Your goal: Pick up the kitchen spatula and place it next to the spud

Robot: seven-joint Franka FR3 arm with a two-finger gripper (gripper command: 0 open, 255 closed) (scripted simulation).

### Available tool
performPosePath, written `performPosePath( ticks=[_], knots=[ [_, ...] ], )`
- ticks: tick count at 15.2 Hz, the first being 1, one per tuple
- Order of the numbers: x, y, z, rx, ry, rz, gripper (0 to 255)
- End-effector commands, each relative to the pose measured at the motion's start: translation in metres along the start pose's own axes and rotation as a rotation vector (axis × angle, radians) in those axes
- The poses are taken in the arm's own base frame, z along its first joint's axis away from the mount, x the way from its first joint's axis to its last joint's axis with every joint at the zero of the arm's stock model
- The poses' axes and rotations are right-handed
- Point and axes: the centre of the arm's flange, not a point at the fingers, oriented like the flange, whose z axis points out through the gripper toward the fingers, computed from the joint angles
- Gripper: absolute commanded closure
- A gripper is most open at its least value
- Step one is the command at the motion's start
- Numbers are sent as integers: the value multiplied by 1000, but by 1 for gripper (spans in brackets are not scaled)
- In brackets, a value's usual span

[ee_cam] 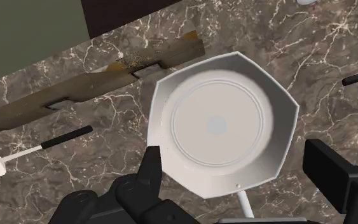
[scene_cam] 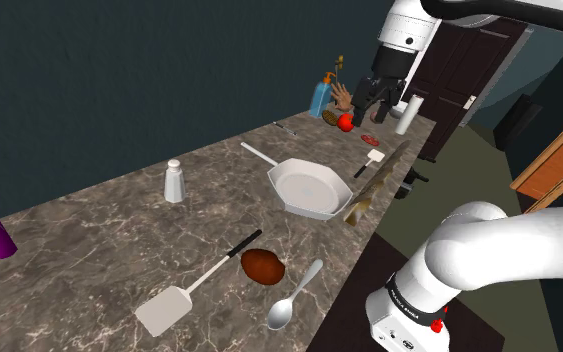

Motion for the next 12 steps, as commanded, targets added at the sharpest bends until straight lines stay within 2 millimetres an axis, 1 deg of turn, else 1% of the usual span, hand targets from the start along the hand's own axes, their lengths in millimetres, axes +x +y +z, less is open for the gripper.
performPosePath(
  ticks=[1, 7, 12],
  knots=[
    [0, 0, 0, 0, 0, 0, 0],
    [54, 48, 35, 12, -5, 218, 0],
    [90, 96, 66, 22, -9, 400, 0]
  ],
)
